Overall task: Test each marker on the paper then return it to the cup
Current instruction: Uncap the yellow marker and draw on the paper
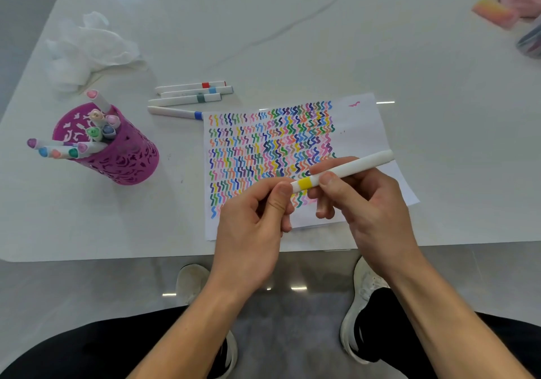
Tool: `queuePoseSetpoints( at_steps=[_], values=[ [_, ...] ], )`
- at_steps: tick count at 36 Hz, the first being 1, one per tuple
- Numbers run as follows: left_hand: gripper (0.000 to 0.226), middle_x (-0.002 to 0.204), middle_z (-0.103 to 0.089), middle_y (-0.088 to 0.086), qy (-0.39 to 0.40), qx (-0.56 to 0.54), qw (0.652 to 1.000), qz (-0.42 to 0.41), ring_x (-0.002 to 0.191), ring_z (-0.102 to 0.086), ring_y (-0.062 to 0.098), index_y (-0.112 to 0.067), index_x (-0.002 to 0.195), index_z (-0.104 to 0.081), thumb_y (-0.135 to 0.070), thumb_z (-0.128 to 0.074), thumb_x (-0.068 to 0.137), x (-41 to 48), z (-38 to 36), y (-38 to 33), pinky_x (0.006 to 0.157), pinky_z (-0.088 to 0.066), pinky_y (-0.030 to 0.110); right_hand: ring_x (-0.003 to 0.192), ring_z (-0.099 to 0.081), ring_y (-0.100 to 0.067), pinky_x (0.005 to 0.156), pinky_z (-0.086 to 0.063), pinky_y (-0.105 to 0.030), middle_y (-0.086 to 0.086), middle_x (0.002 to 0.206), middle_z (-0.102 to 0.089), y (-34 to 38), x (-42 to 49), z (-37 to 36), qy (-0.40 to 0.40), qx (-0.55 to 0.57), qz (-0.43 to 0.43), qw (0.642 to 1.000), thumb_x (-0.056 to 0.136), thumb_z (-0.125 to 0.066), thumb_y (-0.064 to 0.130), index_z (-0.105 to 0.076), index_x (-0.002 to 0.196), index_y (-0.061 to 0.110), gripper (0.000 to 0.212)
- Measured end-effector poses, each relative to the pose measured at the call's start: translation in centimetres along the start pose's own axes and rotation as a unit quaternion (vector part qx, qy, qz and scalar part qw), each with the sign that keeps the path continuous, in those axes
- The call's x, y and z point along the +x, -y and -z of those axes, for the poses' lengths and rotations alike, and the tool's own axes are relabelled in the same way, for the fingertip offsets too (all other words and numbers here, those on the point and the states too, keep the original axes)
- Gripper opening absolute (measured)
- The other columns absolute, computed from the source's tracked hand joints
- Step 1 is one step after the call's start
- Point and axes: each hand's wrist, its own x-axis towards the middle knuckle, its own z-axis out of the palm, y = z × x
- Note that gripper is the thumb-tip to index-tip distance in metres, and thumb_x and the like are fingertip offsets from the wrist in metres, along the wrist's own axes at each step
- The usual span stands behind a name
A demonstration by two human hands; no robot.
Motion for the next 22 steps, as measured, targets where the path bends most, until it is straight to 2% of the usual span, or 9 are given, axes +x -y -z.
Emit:
queuePoseSetpoints(
  at_steps=[4,8,14,16,20,22],
  values=[
    [0.022,0.063,-0.056,-0.008,-0.002,-0.003,1.0,0.006,0.055,-0.052,0.008,-0.021,0.086,-0.069,-0.023,-0.054,0.102,0.1,0.1,0.1,0.054,-0.044,0.02,0.066,-0.067,-0.022,0.071,-0.057,-0.03,-0.007,0.076,-0.073,-0.3,0.0,-0.1,0.003,-0.005,0.0,1.0,0.093,-0.064,0.02,-0.076,0.102,0.015,0.015],
    [0.02,0.064,-0.058,-0.009,-0.002,-0.003,1.0,0.01,0.057,-0.054,0.009,-0.021,0.09,-0.071,-0.022,-0.055,0.102,0.3,0.3,0.2,0.054,-0.046,0.024,0.069,-0.068,-0.02,0.074,-0.056,-0.027,-0.006,0.079,-0.074,-0.5,0.1,-0.2,0.006,-0.013,-0.005,1.0,0.094,-0.065,0.022,-0.075,0.103,0.015,0.016],
    [0.007,0.078,-0.071,-0.007,-0.014,-0.017,1.0,-0.018,0.069,-0.066,0.011,-0.021,0.098,-0.072,-0.015,-0.068,0.095,1.0,0.9,-0.7,0.067,-0.056,0.027,0.072,-0.066,-0.018,0.074,-0.055,-0.024,-0.005,0.081,-0.075,-0.5,0.4,-0.4,0.015,-0.004,-0.018,1.0,0.095,-0.071,0.028,-0.076,0.111,0.012,0.024],
    [0.009,0.085,-0.073,-0.005,-0.034,-0.027,0.999,-0.027,0.075,-0.067,0.014,-0.022,0.098,-0.072,-0.015,-0.073,0.091,1.0,0.9,-0.8,0.071,-0.058,0.031,0.071,-0.065,-0.017,0.075,-0.054,-0.026,-0.003,0.081,-0.075,-0.5,0.7,-0.4,0.004,0.001,-0.02,1.0,0.093,-0.073,0.031,-0.076,0.111,0.011,0.028],
    [0.011,0.085,-0.073,-0.004,-0.102,-0.047,0.993,-0.043,0.076,-0.069,0.013,-0.018,0.098,-0.072,-0.013,-0.076,0.088,1.0,2.0,-1.2,0.07,-0.057,0.026,0.069,-0.06,-0.02,0.077,-0.053,-0.036,-0.007,0.081,-0.073,-0.6,1.2,0.0,-0.015,0.011,-0.013,1.0,0.091,-0.077,0.032,-0.073,0.112,0.016,0.027],
    [0.013,0.09,-0.075,-0.002,-0.148,-0.053,0.986,-0.06,0.082,-0.072,0.016,-0.016,0.1,-0.071,-0.01,-0.075,0.089,1.3,2.9,-1.5,0.074,-0.059,0.027,0.068,-0.061,-0.02,0.076,-0.053,-0.036,-0.008,0.08,-0.072,-0.6,1.4,0.3,-0.035,0.017,-0.008,0.999,0.088,-0.072,0.031,-0.071,0.117,0.014,0.034]
  ],
)
